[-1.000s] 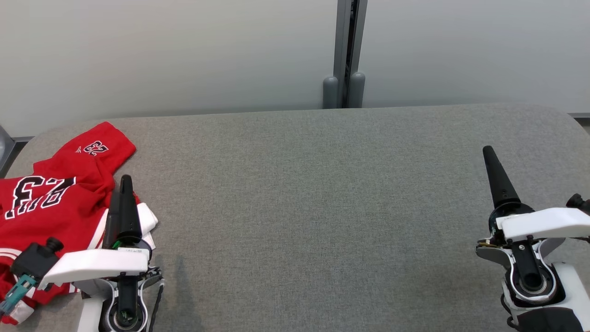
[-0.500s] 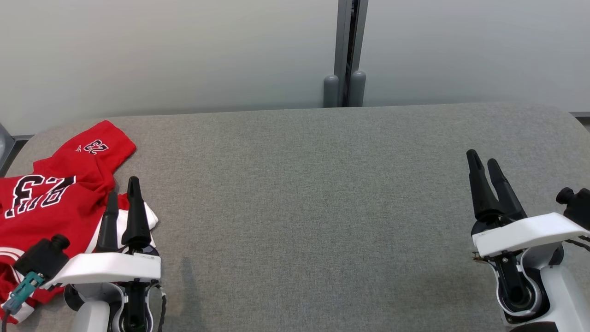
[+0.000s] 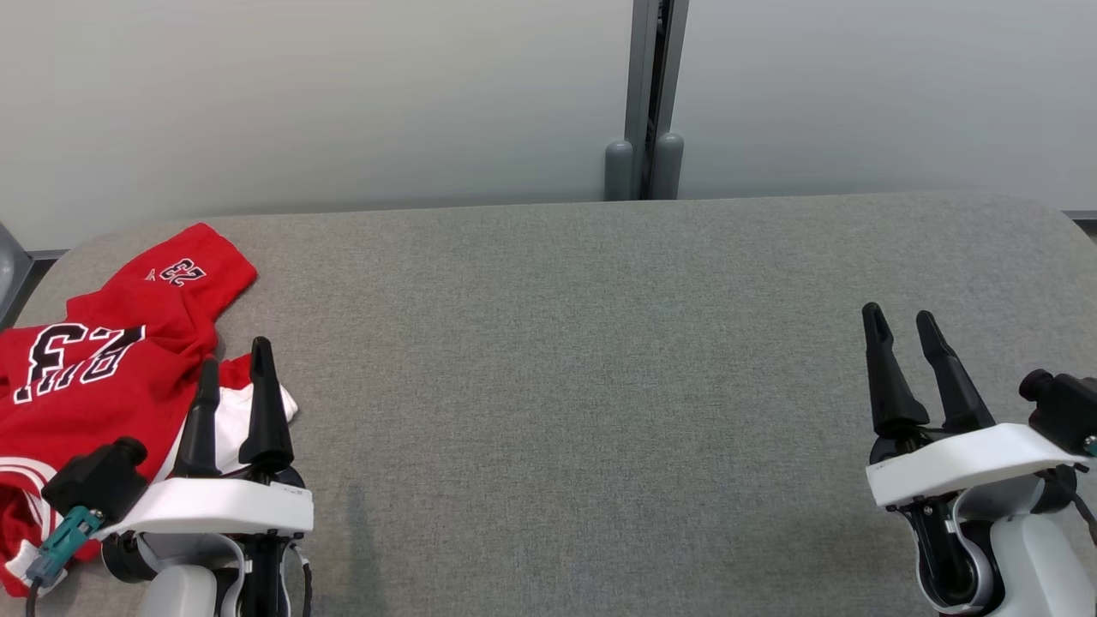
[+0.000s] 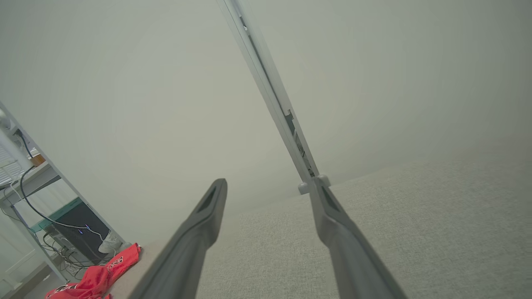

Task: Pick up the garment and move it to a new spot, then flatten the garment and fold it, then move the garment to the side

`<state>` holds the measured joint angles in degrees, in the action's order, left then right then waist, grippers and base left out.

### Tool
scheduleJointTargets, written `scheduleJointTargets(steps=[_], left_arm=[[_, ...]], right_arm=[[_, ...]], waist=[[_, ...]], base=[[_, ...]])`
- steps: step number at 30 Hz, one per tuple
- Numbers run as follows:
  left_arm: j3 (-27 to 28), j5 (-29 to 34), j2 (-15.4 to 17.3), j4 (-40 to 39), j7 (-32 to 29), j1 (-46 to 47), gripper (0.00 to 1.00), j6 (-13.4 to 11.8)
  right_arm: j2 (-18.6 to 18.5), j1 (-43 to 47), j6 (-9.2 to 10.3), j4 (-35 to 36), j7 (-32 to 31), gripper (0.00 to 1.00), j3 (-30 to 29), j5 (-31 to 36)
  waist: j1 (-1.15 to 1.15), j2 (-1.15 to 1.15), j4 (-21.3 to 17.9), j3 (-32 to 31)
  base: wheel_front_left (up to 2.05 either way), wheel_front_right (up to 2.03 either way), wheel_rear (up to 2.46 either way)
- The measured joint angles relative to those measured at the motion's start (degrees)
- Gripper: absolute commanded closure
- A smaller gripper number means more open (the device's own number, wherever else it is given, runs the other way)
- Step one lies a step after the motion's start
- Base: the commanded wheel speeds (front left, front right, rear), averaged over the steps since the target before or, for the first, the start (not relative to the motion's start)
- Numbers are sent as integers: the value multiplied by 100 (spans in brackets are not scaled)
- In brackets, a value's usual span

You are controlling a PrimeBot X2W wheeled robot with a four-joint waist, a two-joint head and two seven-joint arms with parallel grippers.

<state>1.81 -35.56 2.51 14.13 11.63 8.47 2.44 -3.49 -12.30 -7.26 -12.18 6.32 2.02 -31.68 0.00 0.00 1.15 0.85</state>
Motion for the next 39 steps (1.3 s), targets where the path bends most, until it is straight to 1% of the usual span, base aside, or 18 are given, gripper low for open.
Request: scheduleJointTargets(steps=[19,39], left_arm=[[-76,1025,8,-113,130,-101,0,-78],[-73,1890,18,-237,253,-202,0,-149]], right_arm=[[57,197,-7,277,348,0,24,1105],[73,370,-8,631,667,0,83,1882]], waist=[[0,0,22,5],[0,0,53,21]], base=[[0,0,0],[0,0,0]])
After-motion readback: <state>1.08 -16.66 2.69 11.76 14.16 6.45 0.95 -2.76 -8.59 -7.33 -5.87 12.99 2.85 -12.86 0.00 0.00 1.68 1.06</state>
